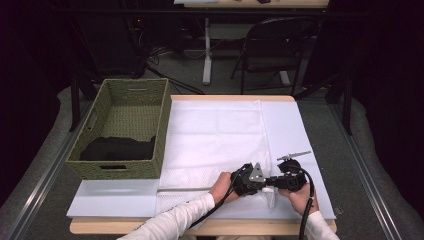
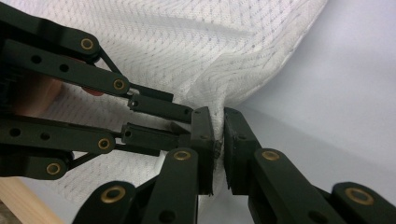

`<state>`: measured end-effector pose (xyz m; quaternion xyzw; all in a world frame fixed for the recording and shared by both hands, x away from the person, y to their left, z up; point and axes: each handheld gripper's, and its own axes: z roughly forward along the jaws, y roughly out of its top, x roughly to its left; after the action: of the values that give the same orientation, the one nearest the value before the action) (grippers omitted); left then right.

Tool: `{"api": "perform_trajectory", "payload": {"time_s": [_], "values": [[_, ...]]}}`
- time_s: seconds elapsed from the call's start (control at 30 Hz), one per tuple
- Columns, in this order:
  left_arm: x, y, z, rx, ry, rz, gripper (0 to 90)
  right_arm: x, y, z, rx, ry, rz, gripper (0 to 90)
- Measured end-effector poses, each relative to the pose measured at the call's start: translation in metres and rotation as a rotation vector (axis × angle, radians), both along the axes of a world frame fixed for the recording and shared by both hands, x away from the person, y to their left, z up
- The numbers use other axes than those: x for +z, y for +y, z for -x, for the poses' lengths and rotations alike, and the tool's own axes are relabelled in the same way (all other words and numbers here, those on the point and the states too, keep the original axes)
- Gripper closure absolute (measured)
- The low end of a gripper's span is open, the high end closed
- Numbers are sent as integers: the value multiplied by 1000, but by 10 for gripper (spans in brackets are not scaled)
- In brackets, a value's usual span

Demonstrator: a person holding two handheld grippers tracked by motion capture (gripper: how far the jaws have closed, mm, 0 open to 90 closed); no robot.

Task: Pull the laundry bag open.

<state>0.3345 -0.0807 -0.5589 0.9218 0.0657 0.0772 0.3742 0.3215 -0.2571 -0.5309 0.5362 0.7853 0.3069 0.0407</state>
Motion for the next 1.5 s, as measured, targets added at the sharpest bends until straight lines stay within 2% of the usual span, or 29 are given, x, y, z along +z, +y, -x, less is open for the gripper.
{"api": "perform_trajectory", "payload": {"time_s": [0.07, 0.13, 0.17, 0.3, 0.5, 0.6, 0.8, 1.1, 1.2, 1.27, 1.3, 1.33, 1.5], "values": [[0, 1, 1, 4, -10, 9, 826, 1, 0, 0, -3, 1, 0, 843], [0, 2, 0, 7, 1, 13, 829, 1, -1, 1, -5, 0, -3, 844], [-1, 3, 0, 16, -10, 20, 830, 2, -1, 1, -4, -1, -4, 844], [0, 4, 1, 2, -7, 7, 865, 2, 0, 1, -5, -2, 1, 846], [0, 5, 1, 0, -12, 3, 862, 3, 0, 1, -5, -8, -2, 847], [-1, 5, -1, -2, 5, 3, 856, 3, 0, 2, -1, -12, -4, 846], [0, 5, 0, 3, -4, -4, 861, 5, 1, 2, 5, -10, 14, 846], [2, 10, -1, 7, 12, -14, 863, 7, 1, 3, 7, -14, 18, 847], [1, 11, -3, 4, 32, -5, 862, 6, 0, 3, 8, -17, 9, 846], [0, 10, -4, 7, 31, 1, 859, 7, 1, 3, 9, -20, 5, 846], [1, 10, -5, 5, 52, -4, 853, 7, 1, 3, 11, -18, 9, 846], [1, 10, -6, 8, 56, -1, 846, 7, 2, 3, 6, -26, 2, 846], [1, 7, -5, 13, 39, -11, 857, 8, 3, 3, 22, -37, 6, 846]]}}
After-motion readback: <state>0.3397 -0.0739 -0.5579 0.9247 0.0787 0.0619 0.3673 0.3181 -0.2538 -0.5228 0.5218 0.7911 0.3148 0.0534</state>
